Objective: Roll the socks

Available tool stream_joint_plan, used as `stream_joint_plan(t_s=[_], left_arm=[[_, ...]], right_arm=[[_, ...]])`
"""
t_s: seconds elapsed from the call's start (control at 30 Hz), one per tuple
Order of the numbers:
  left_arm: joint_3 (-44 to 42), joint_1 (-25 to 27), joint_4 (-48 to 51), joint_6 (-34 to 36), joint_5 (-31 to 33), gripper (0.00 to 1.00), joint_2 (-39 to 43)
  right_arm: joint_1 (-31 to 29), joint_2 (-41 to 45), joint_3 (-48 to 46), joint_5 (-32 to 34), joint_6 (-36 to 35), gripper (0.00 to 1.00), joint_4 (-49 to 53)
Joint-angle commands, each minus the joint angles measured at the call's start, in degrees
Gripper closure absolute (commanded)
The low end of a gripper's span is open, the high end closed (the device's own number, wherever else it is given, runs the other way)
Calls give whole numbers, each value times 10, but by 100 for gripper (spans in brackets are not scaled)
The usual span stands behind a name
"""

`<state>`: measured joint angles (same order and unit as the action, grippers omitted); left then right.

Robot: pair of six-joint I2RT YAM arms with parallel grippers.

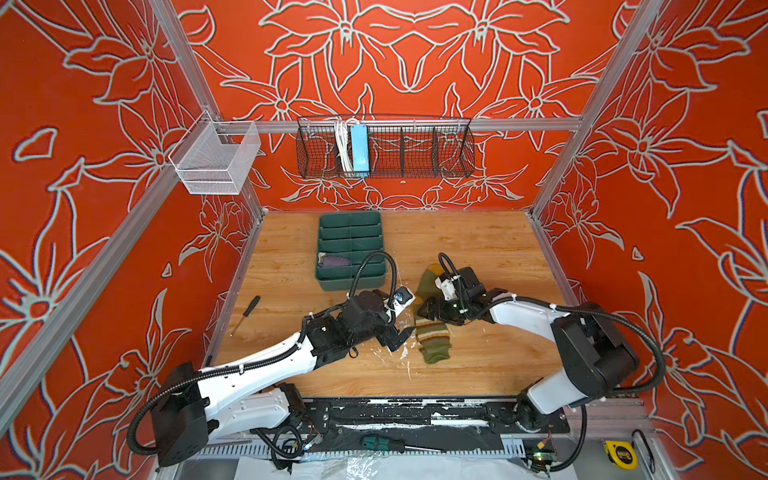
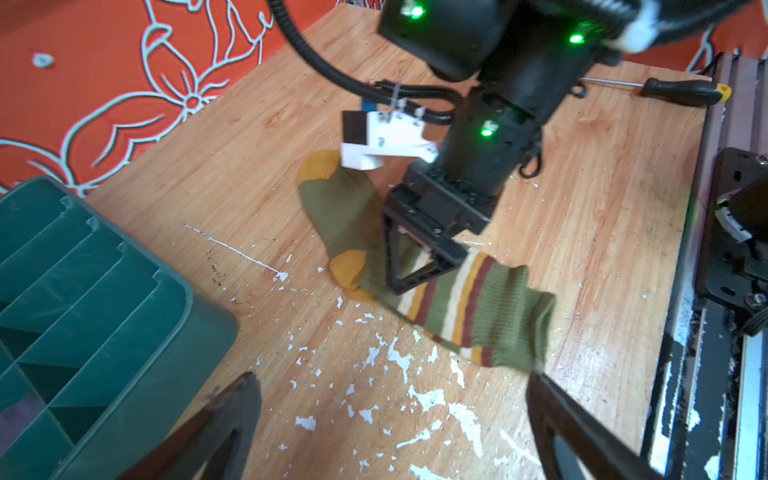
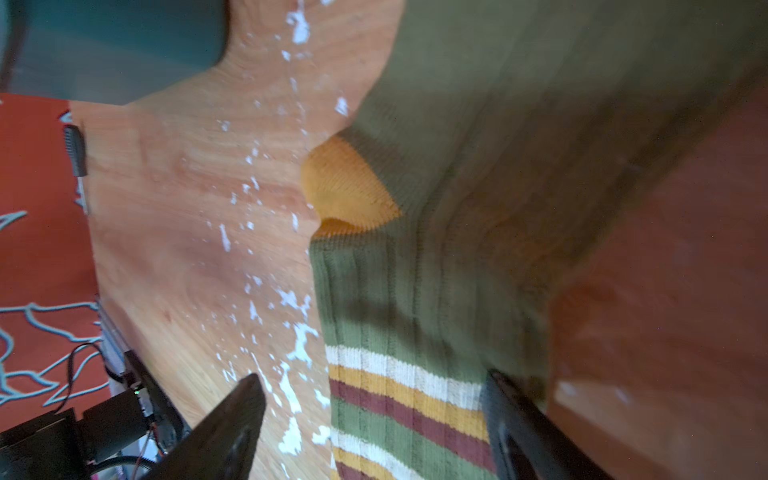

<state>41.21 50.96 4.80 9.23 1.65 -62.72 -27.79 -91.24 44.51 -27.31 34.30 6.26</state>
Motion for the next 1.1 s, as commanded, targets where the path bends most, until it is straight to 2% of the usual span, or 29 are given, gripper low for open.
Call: stream_joint_plan(t_s=[0.0,0.17,0.27,0.47,0.57,0.63,0.73,0.87,1.0,1.07], left_arm=[[-4,-2,-16,14,-19,0,6],[4,-2,27,35,-12,0,41],[4,-2,53,83,-49,4,56],[17,15,95,188,-69,12,42],[16,56,99,257,-23,14,7],[14,80,95,278,8,17,-29],[14,85,79,259,26,21,-67],[2,88,15,199,40,23,-88],[-9,89,-49,119,78,25,-117],[-8,89,-71,87,106,25,-131]], right_arm=[[-7,-73,23,-8,0,17,7],[-19,-110,74,4,23,17,1],[-18,-90,94,18,16,17,38],[28,68,95,71,-24,14,154],[86,148,70,66,-7,13,182],[123,200,42,63,6,14,187],[131,237,8,89,3,19,214],[129,231,-29,12,-4,25,226],[124,228,-80,-20,7,40,192],[105,219,-95,-25,20,45,174]])
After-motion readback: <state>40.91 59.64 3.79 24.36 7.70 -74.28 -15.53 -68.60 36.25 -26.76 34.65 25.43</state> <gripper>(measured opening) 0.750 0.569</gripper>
